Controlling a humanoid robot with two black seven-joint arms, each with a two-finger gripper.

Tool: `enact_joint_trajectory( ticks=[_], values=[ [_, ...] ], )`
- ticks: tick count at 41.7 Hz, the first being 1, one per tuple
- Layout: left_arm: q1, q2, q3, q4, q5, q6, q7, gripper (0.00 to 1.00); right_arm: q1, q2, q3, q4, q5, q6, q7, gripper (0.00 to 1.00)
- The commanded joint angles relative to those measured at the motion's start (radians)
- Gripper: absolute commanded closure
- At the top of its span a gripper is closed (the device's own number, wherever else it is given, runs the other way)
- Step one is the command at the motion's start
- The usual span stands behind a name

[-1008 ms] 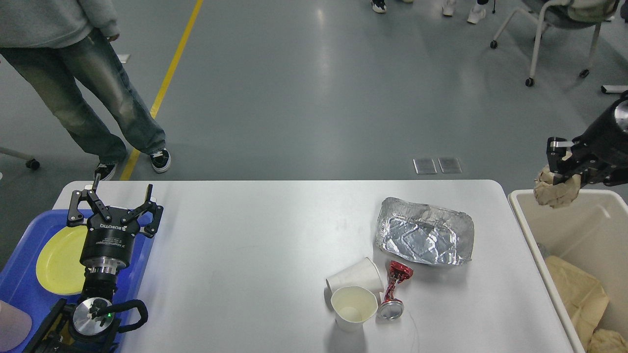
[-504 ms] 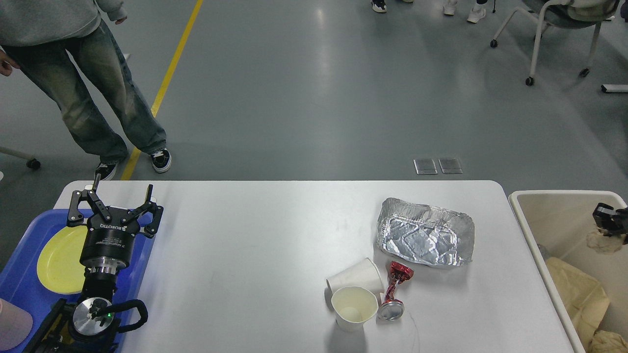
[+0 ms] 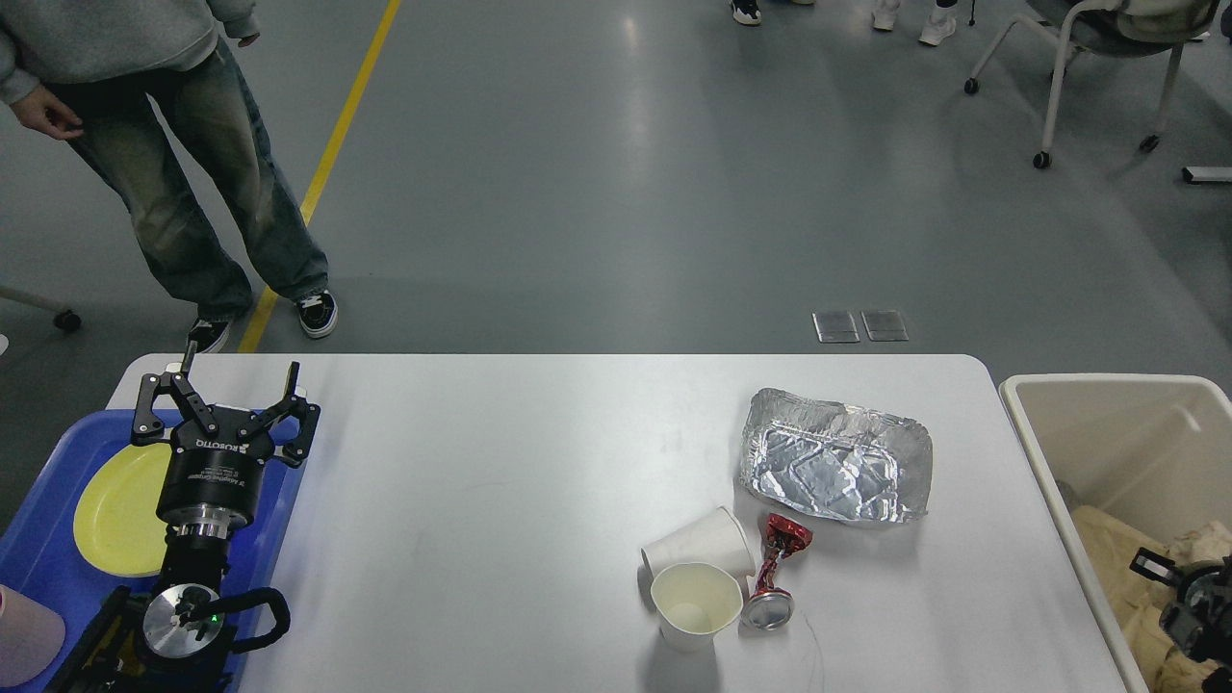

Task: Tidy desktop
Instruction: 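Raise the right gripper out of the bin toward the foil tray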

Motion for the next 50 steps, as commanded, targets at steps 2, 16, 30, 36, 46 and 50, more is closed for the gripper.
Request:
enact_joint_trajectory(
  ticks=[2,16,30,36,46,50],
  values=[
    [0.0,0.0,0.0,0.0,0.0,0.0,0.0,0.04,-0.03,0.012,0.022,-0.004,0.0,-0.017,-0.007,1.0],
    [0.0,0.0,0.0,0.0,0.0,0.0,0.0,0.04,-0.033,0.025,0.022,-0.002,0.0,-0.076,-0.009,0.41],
    [0.0,0.0,0.0,0.0,0.0,0.0,0.0,0.04,-0.022,0.019,0.022,0.016,-0.001,-0.15,-0.009,0.0],
    [0.0,0.0,0.0,0.0,0.0,0.0,0.0,0.04,-0.014,0.016,0.024,0.035,-0.001,-0.149,-0.007,0.0],
    [0.0,0.0,0.0,0.0,0.0,0.0,0.0,0.04,0.029,0.006,0.025,0.087,-0.001,-0.142,-0.007,0.0],
    [0.0,0.0,0.0,0.0,0.0,0.0,0.0,0.04,0.078,-0.027,0.025,0.148,-0.001,-0.119,-0.007,0.0]
  ],
)
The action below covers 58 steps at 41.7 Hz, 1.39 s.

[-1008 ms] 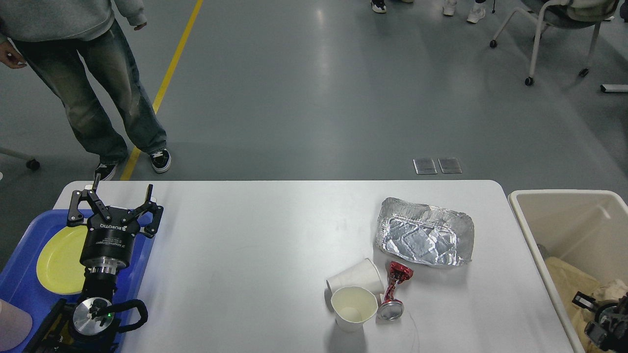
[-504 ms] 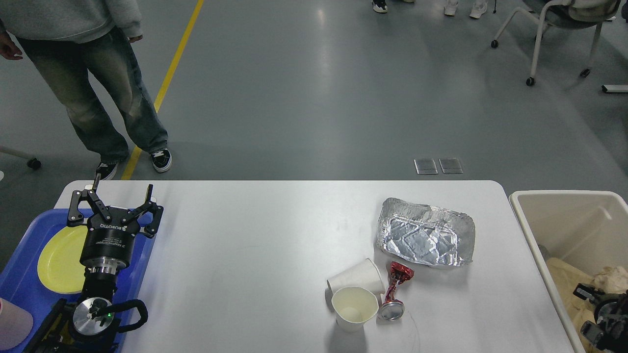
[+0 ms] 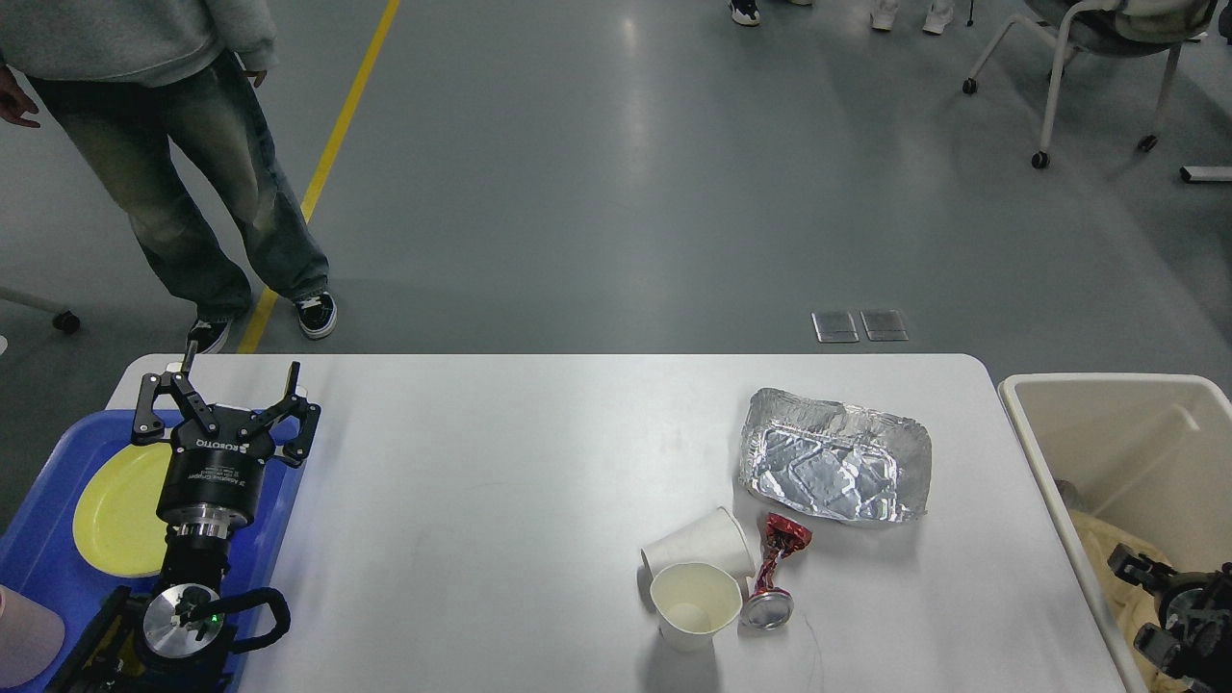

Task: Tidy desktop
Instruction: 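Raise the right gripper out of the bin toward the foil tray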

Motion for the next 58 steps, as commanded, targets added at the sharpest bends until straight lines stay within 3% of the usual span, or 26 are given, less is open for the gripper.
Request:
enact_joint_trajectory(
  ticks=[1,6,11,17,23,32,41,47,53,58],
  values=[
    [0.0,0.0,0.0,0.0,0.0,0.0,-0.001,0.04,0.067,-0.046,0.0,0.086,0.0,0.025,0.0,0.0],
    [0.0,0.0,0.0,0.0,0.0,0.0,0.0,0.04,0.203,-0.125,-0.026,0.25,-0.005,0.055,0.0,0.0],
    [0.0,0.0,0.0,0.0,0.0,0.0,-0.001,0.04,0.346,-0.175,-0.075,0.347,-0.015,0.19,-0.002,0.0],
    [0.0,0.0,0.0,0.0,0.0,0.0,0.0,0.04,0.638,-0.177,-0.251,0.419,-0.017,0.49,-0.002,0.0],
    [0.0,0.0,0.0,0.0,0.0,0.0,0.0,0.04,0.916,-0.16,-0.345,0.573,-0.017,0.667,-0.009,0.0],
    [0.0,0.0,0.0,0.0,0.0,0.0,0.0,0.04,1.369,-0.005,-0.477,0.855,-0.015,0.883,-0.011,0.0],
    [0.0,0.0,0.0,0.0,0.0,0.0,0.0,0.04,1.596,0.059,-0.462,1.039,-0.009,0.976,-0.009,0.0],
    [0.0,0.0,0.0,0.0,0.0,0.0,-0.001,0.04,1.69,0.176,-0.449,1.117,-0.005,0.992,-0.009,0.0],
    [0.0,0.0,0.0,0.0,0.0,0.0,0.0,0.04,1.8,0.177,-0.414,1.269,-0.003,1.023,-0.009,0.0],
    [0.0,0.0,0.0,0.0,0.0,0.0,0.0,0.04,1.828,0.17,-0.391,1.311,0.0,1.022,-0.009,0.0]
  ],
)
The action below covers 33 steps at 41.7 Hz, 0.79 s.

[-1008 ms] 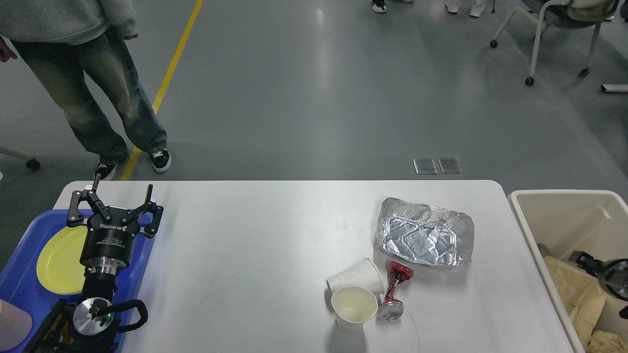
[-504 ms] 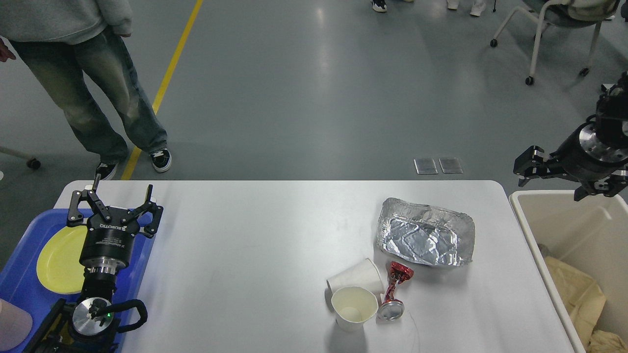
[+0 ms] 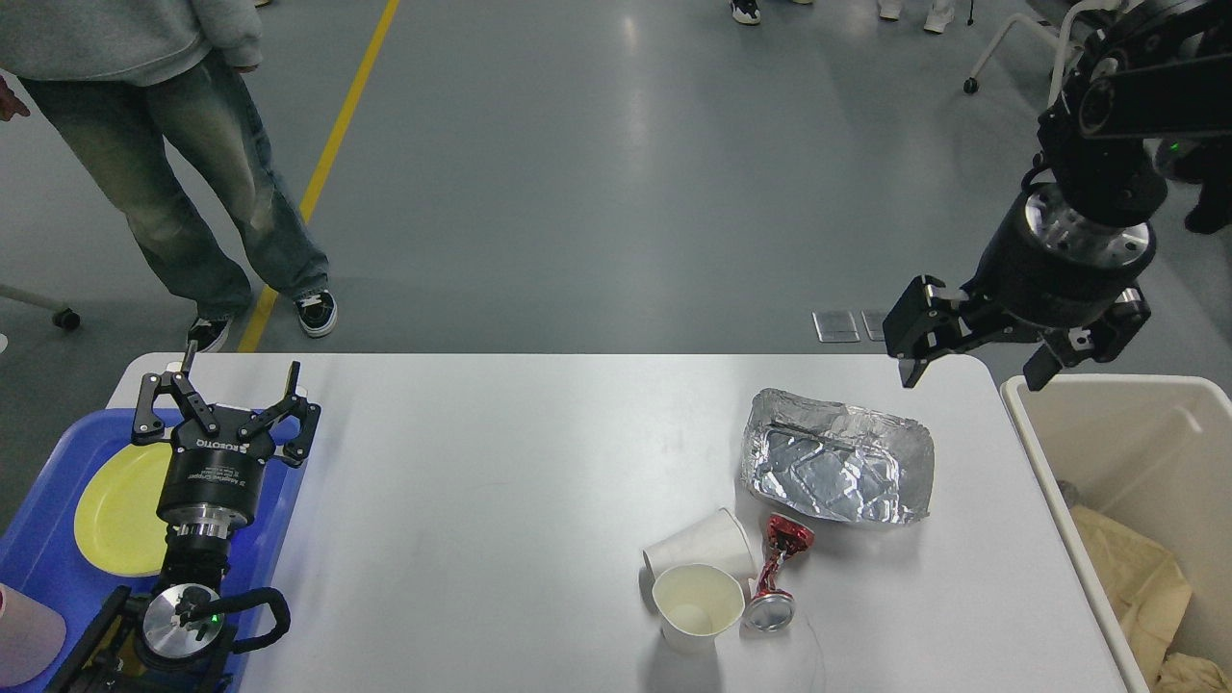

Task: Tidy desktop
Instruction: 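Raise the right gripper out of the bin toward the foil tray, then grasp the edge of the foil tray with the right gripper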

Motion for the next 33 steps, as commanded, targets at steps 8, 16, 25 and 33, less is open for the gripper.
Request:
enact_joint_trajectory(
  ticks=[8,16,25,33],
  values=[
    [0.0,0.0,0.0,0.0,0.0,0.0,0.0,0.04,0.033,-0.017,0.028,0.05,0.006,0.007,0.009,0.0],
    [0.0,0.0,0.0,0.0,0.0,0.0,0.0,0.04,-0.02,-0.018,0.018,0.015,0.011,-0.056,0.003,0.0],
    [0.0,0.0,0.0,0.0,0.0,0.0,0.0,0.04,-0.186,-0.017,0.011,-0.149,-0.005,-0.112,0.011,0.0],
    [0.0,0.0,0.0,0.0,0.0,0.0,0.0,0.04,-0.328,0.003,0.025,-0.214,0.001,-0.116,0.014,0.0]
  ],
)
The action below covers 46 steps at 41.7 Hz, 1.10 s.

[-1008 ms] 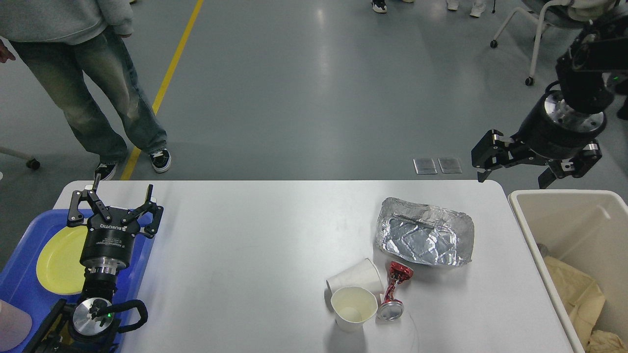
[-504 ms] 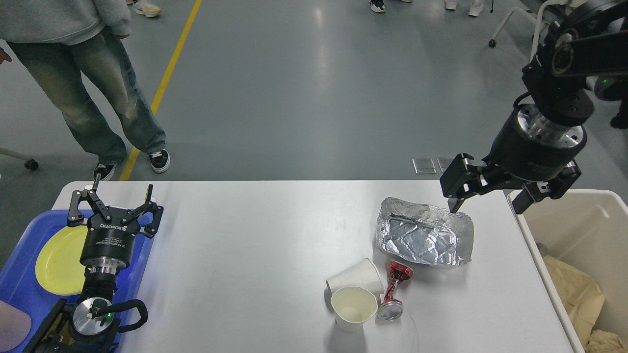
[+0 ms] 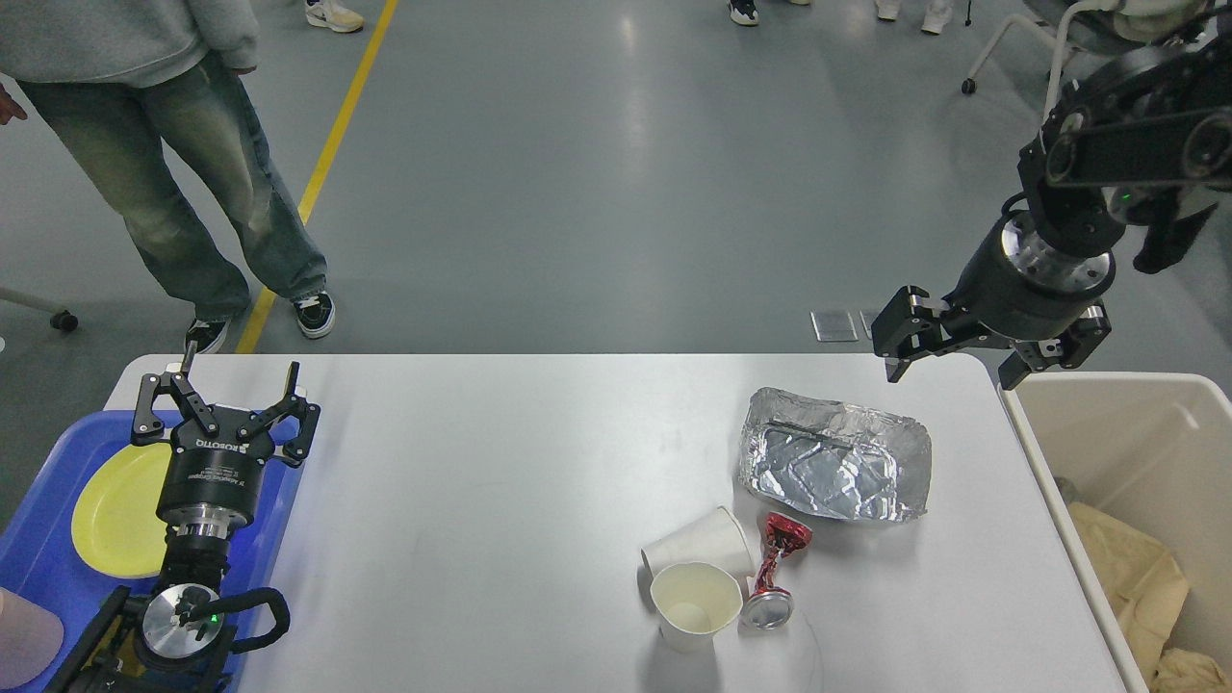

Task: Tidy desktop
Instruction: 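Grasp the edge of the foil tray with the right gripper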

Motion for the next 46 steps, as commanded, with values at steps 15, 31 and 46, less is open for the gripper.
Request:
enact_joint_trajectory(
  ticks=[15,31,46],
  values=[
    [0.0,0.0,0.0,0.001,0.0,0.0,0.001,0.04,-0.412,0.065,0.021,-0.12,0.611,-0.275,-0.012,0.0],
    [0.0,0.0,0.0,0.001,0.0,0.0,0.001,0.04,-0.628,0.056,0.133,-0.14,0.99,-0.568,-0.012,0.0],
    [0.0,0.0,0.0,0.001,0.0,0.0,0.001,0.04,-0.809,0.054,0.294,-0.31,1.09,-0.776,-0.043,0.06]
  ],
)
